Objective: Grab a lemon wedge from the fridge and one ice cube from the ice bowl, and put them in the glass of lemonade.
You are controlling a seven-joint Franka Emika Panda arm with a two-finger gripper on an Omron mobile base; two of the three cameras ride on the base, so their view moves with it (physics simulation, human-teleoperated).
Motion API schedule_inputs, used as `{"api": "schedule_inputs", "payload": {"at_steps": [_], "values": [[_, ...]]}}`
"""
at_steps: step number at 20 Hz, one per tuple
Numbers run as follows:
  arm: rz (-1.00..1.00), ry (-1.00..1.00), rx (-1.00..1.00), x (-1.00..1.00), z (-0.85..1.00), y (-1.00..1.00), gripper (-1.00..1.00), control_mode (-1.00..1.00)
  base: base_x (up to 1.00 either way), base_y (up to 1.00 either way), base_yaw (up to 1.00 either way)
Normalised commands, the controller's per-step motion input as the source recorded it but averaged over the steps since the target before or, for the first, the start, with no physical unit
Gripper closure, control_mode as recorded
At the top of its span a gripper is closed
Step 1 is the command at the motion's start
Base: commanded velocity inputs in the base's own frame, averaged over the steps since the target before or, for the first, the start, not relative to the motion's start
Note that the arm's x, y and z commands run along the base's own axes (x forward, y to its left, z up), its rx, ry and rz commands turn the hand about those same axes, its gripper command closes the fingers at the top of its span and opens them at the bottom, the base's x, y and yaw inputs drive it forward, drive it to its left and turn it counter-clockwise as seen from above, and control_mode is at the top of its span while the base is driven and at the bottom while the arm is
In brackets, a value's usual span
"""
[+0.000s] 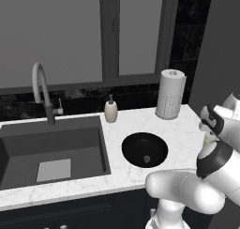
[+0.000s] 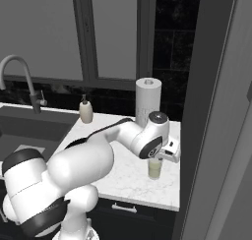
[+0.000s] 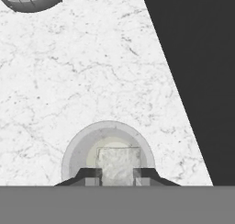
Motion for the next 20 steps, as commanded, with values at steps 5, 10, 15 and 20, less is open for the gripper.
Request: {"api": "schedule_inputs", "payload": {"at_steps": [5, 10, 15, 20], "values": [[0.00, 0.00, 0.00, 0.00, 0.00, 0.01, -1.00, -1.00, 0.00, 0.00, 0.00], [0.00, 0.00, 0.00, 0.00, 0.00, 0.00, -1.00, -1.00, 0.00, 0.00, 0.00], [0.00, 0.00, 0.00, 0.00, 0.00, 0.00, -1.00, -1.00, 0.00, 0.00, 0.00], [0.01, 0.00, 0.00, -0.14, 0.06, 0.02, -1.00, -1.00, 0.00, 0.00, 0.00]]}}
